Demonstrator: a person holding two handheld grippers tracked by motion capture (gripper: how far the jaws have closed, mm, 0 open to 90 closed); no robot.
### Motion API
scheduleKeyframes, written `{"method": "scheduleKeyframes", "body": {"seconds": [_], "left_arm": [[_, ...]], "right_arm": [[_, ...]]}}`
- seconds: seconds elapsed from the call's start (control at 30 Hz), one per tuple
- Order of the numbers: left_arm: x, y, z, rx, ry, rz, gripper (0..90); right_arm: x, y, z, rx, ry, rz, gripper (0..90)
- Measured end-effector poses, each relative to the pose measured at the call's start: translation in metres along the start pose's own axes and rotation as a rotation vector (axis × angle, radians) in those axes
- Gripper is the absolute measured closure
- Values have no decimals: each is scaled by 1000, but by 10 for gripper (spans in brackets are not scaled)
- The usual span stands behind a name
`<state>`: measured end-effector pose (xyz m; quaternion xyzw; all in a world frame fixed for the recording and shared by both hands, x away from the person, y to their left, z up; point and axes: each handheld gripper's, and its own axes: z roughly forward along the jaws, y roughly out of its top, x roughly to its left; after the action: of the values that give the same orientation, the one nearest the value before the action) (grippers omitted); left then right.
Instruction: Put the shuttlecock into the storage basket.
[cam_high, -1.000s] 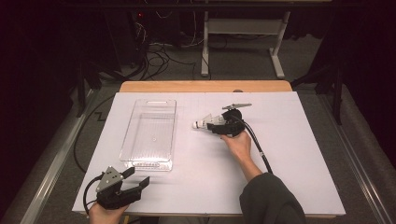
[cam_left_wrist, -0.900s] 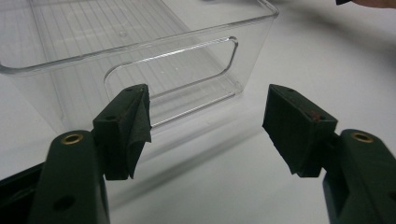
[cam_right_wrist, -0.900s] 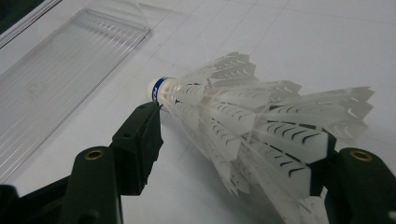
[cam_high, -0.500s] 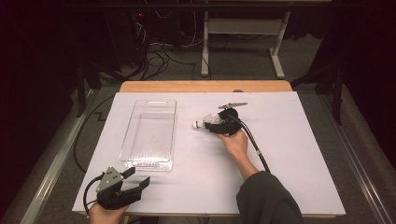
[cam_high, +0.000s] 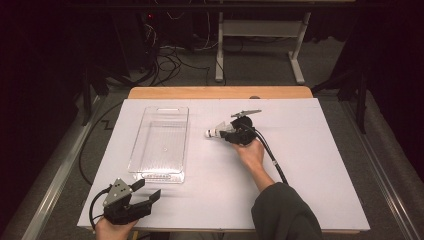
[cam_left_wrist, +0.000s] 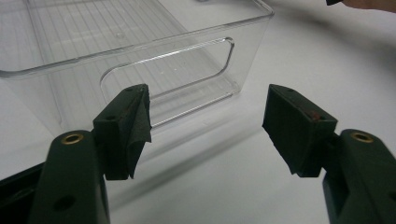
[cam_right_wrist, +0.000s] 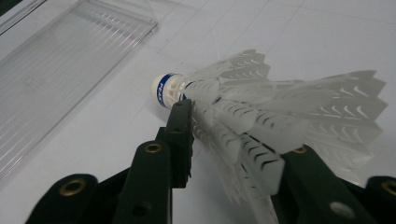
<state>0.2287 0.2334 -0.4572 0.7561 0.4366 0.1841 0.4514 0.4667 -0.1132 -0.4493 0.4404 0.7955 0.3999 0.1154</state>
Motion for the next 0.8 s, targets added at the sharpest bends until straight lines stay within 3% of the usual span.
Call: {"method": "scheduleKeyframes", "body": {"seconds": [0.27,0.8], "left_arm": [[0,0,0,0,2,2,328],[1,0,-1,-2,8,0,331]], "right_arm": [[0,0,-1,1,21,-9,780],[1,0,-3,0,60,-18,813]]}}
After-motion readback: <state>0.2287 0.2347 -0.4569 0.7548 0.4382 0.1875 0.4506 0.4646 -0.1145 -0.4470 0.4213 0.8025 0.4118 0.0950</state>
